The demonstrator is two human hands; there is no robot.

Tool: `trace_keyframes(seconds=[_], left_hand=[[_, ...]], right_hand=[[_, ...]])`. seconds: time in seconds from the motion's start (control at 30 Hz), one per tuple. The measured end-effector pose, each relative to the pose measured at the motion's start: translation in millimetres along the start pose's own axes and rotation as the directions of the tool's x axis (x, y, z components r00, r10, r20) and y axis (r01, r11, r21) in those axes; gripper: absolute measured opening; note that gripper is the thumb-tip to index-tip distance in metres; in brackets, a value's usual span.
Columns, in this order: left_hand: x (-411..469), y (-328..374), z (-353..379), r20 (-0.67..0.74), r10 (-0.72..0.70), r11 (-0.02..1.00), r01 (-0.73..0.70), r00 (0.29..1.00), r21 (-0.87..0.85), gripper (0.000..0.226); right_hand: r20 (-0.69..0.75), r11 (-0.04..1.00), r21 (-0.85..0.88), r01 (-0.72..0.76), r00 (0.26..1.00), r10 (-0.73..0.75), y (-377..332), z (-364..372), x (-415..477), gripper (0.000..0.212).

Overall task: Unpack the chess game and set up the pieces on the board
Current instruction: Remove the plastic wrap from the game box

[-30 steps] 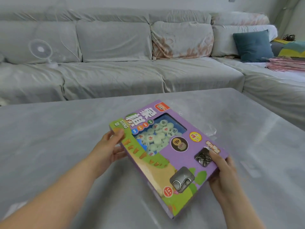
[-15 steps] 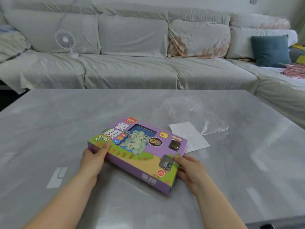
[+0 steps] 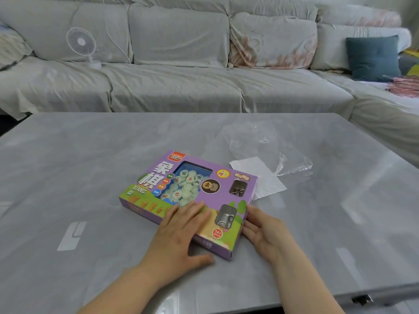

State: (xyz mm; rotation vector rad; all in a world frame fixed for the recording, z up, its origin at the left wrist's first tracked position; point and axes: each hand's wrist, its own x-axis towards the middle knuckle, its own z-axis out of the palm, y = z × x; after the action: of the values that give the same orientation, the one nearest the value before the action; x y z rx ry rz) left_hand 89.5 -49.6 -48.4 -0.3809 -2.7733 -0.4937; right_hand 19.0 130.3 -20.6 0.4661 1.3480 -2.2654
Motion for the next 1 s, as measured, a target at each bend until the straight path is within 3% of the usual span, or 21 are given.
trace_keyframes(seconds=[0.23, 0.53, 0.8, 1.0], left_hand=[[11.2, -3.0, 3.9, -0.006, 0.014, 0.997, -0.014, 1.0, 0.079, 0.065], [16.9, -20.5, 0.0, -0.189, 0.141, 0.98, -0.11, 0.972, 0.167, 0.051], [24.7, -27.8, -3.9, -0.246, 0.167, 0.972, -0.116, 0.955, 0.206, 0.053], [24.9, -27.2, -3.5, -0.252, 0.167, 0.967, -0.108, 0.953, 0.231, 0.053]], right_hand=[[-0.022, 0.995, 0.1, 0.001, 1.0, 0.001, -0.6, 3.0, -2.0, 0.021], [0.022, 0.97, 0.244, -0.005, 1.0, -0.001, 3.6, 10.8, 1.0, 0.017], [0.063, 0.999, 0.017, 0.034, 0.997, -0.035, -16.9, 19.0, -8.0, 0.014], [0.03, 1.0, -0.013, 0.001, 1.0, -0.001, -17.0, 24.7, -19.1, 0.015]])
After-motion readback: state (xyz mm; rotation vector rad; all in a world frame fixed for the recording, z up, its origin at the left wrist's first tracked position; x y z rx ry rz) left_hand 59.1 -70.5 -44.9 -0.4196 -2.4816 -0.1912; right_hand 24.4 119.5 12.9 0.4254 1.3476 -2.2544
